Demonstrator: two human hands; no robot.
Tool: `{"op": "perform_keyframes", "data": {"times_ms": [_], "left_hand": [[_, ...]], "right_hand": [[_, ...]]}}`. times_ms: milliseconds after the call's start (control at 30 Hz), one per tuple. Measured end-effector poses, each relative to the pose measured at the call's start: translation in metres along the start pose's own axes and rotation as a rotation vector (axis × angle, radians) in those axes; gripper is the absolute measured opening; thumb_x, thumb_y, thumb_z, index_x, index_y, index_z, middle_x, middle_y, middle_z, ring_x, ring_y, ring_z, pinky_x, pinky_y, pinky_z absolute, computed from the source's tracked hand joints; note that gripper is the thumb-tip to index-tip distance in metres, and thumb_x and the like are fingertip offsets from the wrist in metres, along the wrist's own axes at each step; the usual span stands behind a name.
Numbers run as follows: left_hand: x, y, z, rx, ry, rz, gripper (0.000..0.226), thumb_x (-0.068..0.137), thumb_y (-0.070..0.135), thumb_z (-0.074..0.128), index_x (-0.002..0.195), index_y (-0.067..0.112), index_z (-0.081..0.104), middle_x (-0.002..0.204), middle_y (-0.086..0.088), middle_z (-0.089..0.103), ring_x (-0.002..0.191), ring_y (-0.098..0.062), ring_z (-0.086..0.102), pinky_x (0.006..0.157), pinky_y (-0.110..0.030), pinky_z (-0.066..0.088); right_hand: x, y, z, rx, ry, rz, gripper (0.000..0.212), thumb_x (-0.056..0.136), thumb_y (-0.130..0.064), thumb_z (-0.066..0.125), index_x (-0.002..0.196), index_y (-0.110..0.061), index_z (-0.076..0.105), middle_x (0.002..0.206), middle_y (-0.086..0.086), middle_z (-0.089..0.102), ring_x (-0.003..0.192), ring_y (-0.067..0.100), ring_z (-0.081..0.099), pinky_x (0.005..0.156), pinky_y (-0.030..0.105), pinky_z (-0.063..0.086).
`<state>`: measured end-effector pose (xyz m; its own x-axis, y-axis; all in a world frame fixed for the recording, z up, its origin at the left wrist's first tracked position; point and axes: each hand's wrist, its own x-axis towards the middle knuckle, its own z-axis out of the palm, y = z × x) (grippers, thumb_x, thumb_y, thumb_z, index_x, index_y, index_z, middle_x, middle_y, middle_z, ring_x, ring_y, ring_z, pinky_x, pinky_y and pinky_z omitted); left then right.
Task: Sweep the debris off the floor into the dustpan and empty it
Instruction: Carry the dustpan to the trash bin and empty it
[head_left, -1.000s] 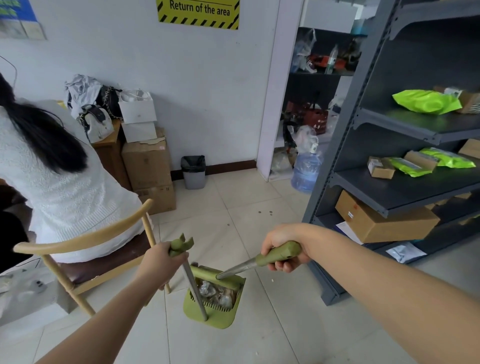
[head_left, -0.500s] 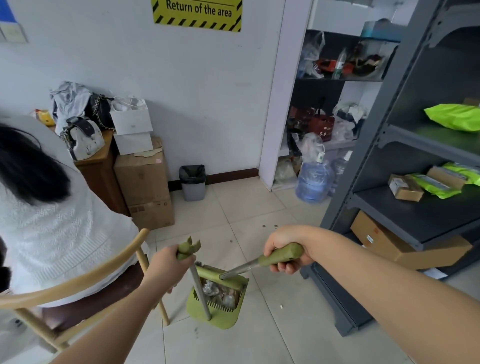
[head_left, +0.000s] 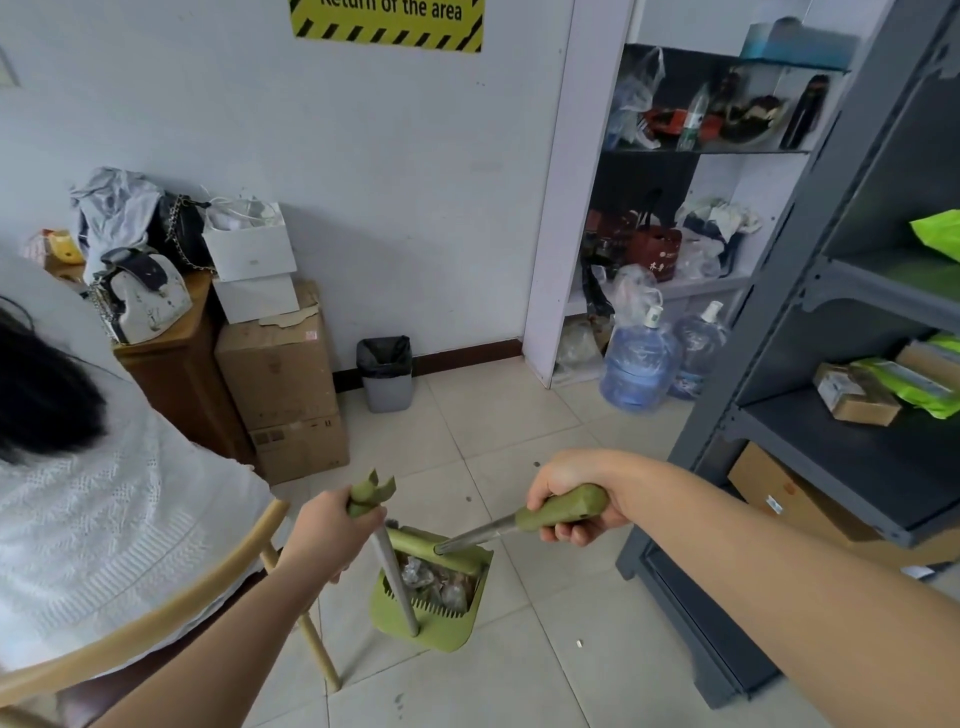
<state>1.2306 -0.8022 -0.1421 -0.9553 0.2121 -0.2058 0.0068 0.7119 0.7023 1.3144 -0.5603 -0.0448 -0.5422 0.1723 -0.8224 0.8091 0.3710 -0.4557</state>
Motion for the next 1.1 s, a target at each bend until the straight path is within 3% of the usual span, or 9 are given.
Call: {"op": "perform_keyframes", "data": {"times_ms": [133, 267, 1100], "left_hand": [[0.026, 0.004, 0.001, 0.02, -0.004, -0.004, 0.016, 0.089, 0.028, 0.059, 0.085, 0.014, 0.062, 0.053, -0.006, 0.052, 0.035, -0.016, 0.048, 0.036, -0.027, 0.048], [0.055, 0.007, 0.009, 0.005, 0.009, -0.023, 0.014, 0.089, 0.028, 0.06, 0.086, 0.015, 0.064, 0.054, -0.005, 0.051, 0.035, -0.013, 0.044, 0.035, -0.023, 0.041], [0.224, 0.114, 0.05, -0.058, 0.122, -0.067, 0.017, 0.088, 0.028, 0.063, 0.078, 0.014, 0.062, 0.054, -0.006, 0.055, 0.036, -0.015, 0.048, 0.036, -0.025, 0.044]], "right_hand": [[0.021, -0.012, -0.018, 0.002, -0.002, -0.005, 0.017, 0.097, -0.013, 0.043, 0.09, 0.0, 0.052, 0.068, 0.011, 0.053, 0.043, 0.009, 0.045, 0.032, 0.016, 0.036], [0.045, -0.024, -0.041, -0.017, -0.011, -0.001, 0.015, 0.096, -0.013, 0.045, 0.092, -0.001, 0.053, 0.066, 0.012, 0.055, 0.036, 0.009, 0.046, 0.032, 0.016, 0.035], [0.16, -0.111, -0.217, -0.092, -0.049, -0.066, 0.02, 0.096, -0.013, 0.042, 0.109, 0.0, 0.05, 0.068, 0.012, 0.053, 0.032, 0.009, 0.046, 0.032, 0.014, 0.036]]}}
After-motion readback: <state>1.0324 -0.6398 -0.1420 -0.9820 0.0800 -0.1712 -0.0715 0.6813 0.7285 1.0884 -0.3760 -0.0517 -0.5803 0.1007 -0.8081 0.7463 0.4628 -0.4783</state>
